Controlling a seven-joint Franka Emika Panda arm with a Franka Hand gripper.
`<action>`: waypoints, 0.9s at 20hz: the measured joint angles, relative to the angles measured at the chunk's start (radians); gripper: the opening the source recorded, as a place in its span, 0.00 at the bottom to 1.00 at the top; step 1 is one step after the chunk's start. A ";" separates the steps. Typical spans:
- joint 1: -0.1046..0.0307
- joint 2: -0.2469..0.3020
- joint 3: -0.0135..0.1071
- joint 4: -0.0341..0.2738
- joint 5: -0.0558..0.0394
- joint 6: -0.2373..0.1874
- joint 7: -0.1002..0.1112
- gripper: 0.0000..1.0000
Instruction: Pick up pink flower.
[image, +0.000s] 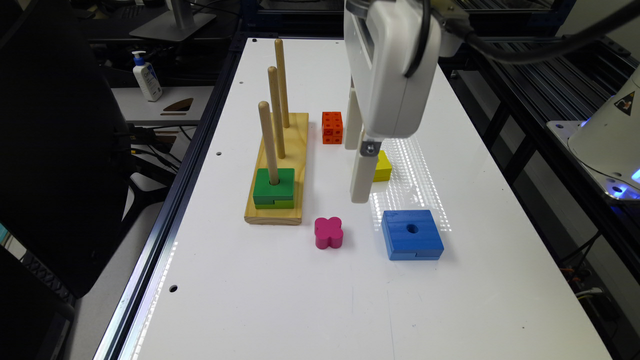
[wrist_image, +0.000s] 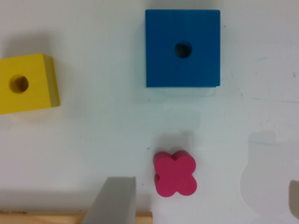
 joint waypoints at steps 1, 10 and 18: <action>0.000 0.009 0.000 0.001 -0.0005 0.006 0.000 1.00; 0.000 0.040 -0.001 0.011 -0.0013 0.022 0.000 1.00; 0.000 0.098 -0.004 0.012 -0.0072 0.067 0.000 1.00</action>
